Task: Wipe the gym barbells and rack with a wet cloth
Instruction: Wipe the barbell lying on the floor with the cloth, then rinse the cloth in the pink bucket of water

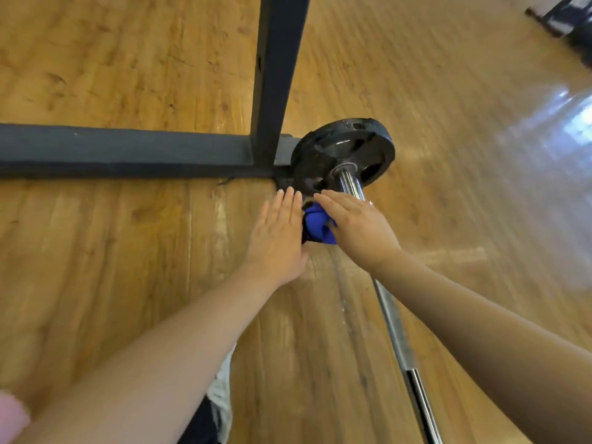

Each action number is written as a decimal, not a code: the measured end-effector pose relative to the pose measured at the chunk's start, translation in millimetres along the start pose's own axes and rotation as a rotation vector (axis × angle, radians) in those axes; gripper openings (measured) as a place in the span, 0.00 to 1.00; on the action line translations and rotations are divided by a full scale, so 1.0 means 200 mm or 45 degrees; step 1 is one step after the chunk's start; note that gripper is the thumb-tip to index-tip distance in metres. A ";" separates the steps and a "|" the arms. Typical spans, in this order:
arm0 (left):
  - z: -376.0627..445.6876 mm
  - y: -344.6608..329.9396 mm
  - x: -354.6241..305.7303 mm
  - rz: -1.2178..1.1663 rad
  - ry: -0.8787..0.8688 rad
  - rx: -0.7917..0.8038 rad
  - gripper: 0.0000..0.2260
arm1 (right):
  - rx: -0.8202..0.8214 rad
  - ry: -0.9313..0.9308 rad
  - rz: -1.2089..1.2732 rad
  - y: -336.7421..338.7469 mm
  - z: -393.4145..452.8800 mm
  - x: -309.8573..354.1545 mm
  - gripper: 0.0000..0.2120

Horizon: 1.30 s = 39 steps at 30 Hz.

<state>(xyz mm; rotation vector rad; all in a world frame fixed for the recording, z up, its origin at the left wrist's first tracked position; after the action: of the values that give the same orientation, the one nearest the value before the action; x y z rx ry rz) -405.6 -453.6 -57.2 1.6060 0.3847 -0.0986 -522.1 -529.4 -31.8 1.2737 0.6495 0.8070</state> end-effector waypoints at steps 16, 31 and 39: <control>-0.80 0.40 0.56 0.111 0.392 -0.240 0.43 | -0.244 0.266 0.166 0.17 0.04 1.09 0.20; -2.15 0.46 1.17 0.198 1.097 -0.459 0.39 | -0.245 1.057 0.528 0.22 0.03 2.27 0.16; -2.26 0.36 1.33 -0.075 1.567 -0.353 0.37 | -0.004 1.196 0.120 0.00 0.00 2.49 0.17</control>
<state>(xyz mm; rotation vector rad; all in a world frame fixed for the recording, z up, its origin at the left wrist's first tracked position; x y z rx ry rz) -211.5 38.4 -30.1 1.2112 1.3152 0.9015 -235.5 -121.4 -24.3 0.8736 1.3282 1.4974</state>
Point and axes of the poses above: each hand's wrist, its own z-axis towards the middle knuckle, its own y-axis out of the back of the hand, x = y × z, the point moved 2 cm from there along z, towards the middle knuckle, and after that the axes turned 4 degrees about -z, right-handed, at the moved point
